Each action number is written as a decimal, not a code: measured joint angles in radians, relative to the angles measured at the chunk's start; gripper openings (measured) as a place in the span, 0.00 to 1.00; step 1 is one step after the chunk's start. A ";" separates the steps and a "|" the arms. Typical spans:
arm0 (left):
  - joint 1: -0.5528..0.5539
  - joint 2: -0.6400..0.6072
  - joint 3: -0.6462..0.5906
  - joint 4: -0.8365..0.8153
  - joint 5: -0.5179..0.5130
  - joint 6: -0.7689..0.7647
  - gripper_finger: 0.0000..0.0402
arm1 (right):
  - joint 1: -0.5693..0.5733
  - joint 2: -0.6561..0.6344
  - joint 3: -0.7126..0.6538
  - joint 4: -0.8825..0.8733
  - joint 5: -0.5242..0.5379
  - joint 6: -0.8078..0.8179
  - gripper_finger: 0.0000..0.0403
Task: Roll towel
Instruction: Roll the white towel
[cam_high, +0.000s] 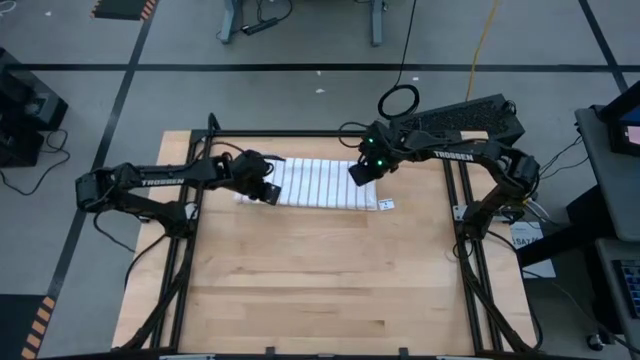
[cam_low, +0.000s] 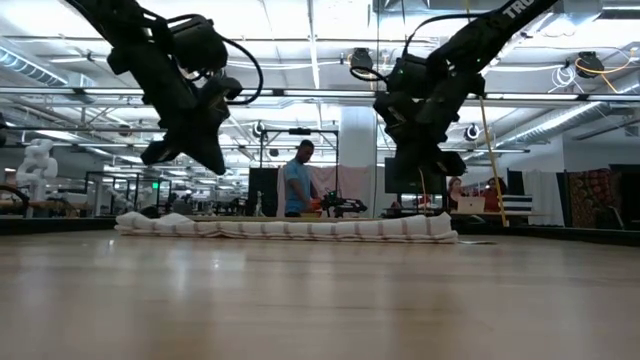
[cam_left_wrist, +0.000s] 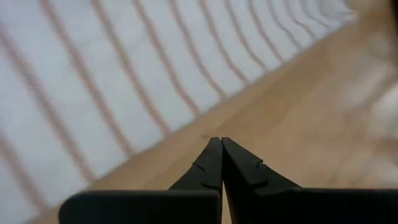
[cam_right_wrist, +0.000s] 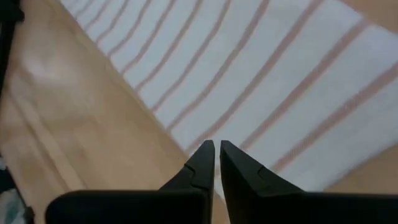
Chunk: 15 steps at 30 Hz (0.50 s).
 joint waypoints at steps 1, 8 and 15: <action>0.006 0.000 0.000 0.013 0.025 -0.002 0.02 | 0.000 0.000 0.000 0.012 0.001 0.002 0.04; 0.002 0.000 0.000 0.041 0.062 -0.083 0.02 | 0.001 -0.001 0.000 0.089 -0.038 0.084 0.04; -0.082 0.000 0.081 0.042 0.000 -0.080 0.02 | -0.017 -0.008 0.067 -0.004 -0.101 -0.009 0.04</action>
